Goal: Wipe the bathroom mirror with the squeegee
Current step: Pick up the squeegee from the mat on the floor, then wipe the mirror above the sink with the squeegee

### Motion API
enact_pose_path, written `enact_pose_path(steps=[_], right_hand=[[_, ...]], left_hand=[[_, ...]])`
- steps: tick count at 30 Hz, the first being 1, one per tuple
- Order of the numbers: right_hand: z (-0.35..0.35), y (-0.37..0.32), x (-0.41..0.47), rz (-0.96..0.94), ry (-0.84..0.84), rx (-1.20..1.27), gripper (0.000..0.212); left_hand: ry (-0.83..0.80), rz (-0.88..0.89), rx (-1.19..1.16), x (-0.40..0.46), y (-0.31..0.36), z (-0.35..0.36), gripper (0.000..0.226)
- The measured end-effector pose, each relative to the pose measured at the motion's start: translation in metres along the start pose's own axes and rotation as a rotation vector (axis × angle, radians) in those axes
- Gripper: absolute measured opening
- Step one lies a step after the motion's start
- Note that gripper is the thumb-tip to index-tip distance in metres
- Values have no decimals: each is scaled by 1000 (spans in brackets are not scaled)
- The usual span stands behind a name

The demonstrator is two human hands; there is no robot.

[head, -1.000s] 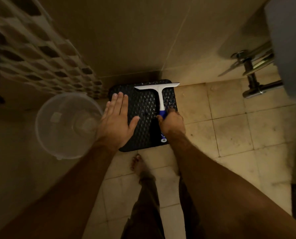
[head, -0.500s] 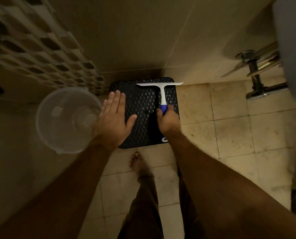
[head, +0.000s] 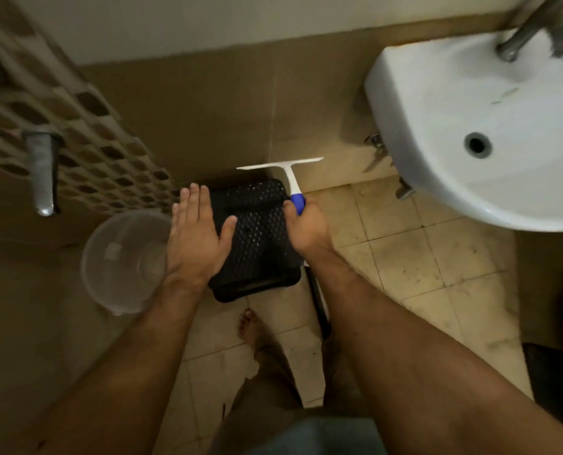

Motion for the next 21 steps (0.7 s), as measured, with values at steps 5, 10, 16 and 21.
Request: enact_pose_path(steps=[5,10,16,21], right_hand=[[-66,-24,-27,-83,97,10,36],[-126,-33,-43,-160,166,74,31],[-221,-38,-51,-303,262,104,33],[-306,-31,-65,-424,304,150,33]], left_hand=[[63,75,16,-11,50,-41,78],[152,166,60,-16,108,-88,81],[268,184,120,-35,188,-129,82],[387,174,118,-72,270,-157,83]])
Point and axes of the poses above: each hand's wrist, its own x-axis towards the middle knuckle, its own z-axis out of the palm, y = z × x, the point moved 10 cm from there along x, towards the middle knuckle, and after that the axes turned 4 degrees about y, right-handed, at the moved point
